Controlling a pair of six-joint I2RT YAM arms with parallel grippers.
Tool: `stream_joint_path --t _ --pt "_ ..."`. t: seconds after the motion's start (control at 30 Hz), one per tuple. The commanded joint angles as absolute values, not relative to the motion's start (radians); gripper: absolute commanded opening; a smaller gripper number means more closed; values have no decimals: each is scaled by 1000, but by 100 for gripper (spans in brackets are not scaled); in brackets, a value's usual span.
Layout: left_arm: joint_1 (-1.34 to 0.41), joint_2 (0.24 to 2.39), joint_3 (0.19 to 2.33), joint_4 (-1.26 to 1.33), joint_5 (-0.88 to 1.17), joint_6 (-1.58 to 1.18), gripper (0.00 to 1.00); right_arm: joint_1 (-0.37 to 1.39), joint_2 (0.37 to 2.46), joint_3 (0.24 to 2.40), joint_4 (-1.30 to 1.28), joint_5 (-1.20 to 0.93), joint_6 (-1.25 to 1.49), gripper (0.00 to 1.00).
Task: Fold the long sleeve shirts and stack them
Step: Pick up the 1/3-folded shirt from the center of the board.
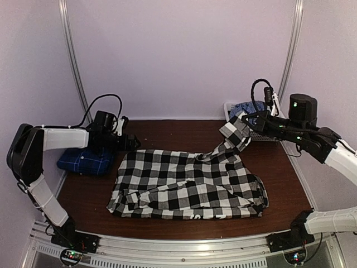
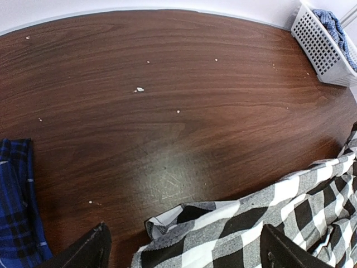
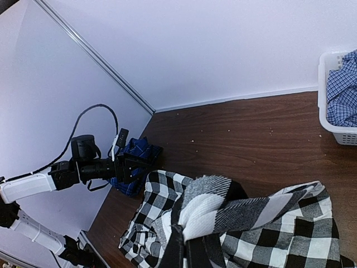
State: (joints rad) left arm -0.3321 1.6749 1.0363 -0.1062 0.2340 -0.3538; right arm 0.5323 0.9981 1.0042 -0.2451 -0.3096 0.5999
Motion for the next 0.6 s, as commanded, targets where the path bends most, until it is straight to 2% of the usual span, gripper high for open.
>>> stream_joint_path --t 0.0,0.17,0.37,0.57 --pt "-309 1706 1050 -37 343 -278 94 536 937 973 -316 -297 628 0" --pt "-308 1719 1033 68 486 -180 94 537 886 938 -353 -315 658 0" --pt "-308 1746 1074 66 681 -96 90 537 834 890 -375 -333 699 0" --pt "-308 1756 1066 59 731 37 90 538 810 937 -451 -334 705 0"
